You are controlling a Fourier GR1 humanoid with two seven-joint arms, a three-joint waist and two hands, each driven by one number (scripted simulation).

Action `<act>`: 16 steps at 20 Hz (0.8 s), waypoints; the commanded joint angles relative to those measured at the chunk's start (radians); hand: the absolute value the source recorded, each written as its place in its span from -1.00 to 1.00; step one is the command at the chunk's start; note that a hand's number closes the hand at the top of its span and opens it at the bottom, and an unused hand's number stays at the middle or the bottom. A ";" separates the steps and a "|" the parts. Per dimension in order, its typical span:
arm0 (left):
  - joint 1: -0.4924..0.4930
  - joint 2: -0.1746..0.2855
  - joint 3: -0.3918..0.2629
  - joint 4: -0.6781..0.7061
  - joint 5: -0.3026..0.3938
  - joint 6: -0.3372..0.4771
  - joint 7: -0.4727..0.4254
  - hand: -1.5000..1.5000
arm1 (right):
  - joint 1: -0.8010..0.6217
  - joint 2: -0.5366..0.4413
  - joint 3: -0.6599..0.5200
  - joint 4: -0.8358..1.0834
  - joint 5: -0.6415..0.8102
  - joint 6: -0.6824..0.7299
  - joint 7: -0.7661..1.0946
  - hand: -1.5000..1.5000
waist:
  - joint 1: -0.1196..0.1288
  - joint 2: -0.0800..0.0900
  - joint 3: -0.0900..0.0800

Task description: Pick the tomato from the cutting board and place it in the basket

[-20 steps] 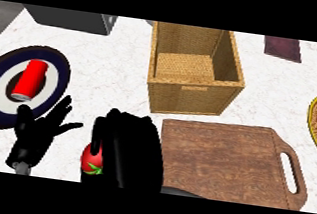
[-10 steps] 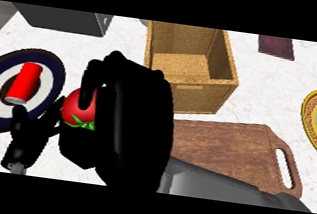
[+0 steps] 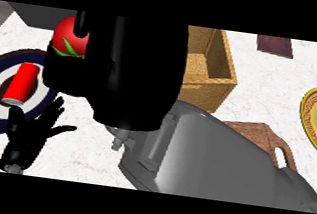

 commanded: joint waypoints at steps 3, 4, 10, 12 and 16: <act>0.020 0.000 -0.001 0.063 -0.003 -0.011 0.027 0.00 | -0.102 0.011 -0.118 0.170 -0.025 0.035 0.122 1.00 | -0.007 0.015 -0.007; 0.036 -0.011 -0.023 0.063 -0.026 -0.005 0.007 0.00 | -0.124 0.011 -0.110 0.220 -0.025 0.004 0.123 1.00 | 0.003 0.017 -0.008; 0.051 0.005 -0.006 -0.005 -0.005 -0.016 0.050 0.00 | -0.110 0.011 -0.189 0.372 -0.056 -0.052 -0.045 1.00 | 0.010 0.020 -0.006; 0.068 -0.029 -0.038 0.047 -0.056 0.013 -0.001 0.00 | -0.079 0.011 -0.194 0.358 -0.091 -0.090 -0.056 1.00 | 0.003 0.020 -0.006; 0.042 -0.004 0.004 0.042 -0.015 -0.018 0.029 0.00 | -0.026 0.011 -0.227 0.392 -0.115 -0.169 -0.118 1.00 | -0.002 0.020 -0.005</act>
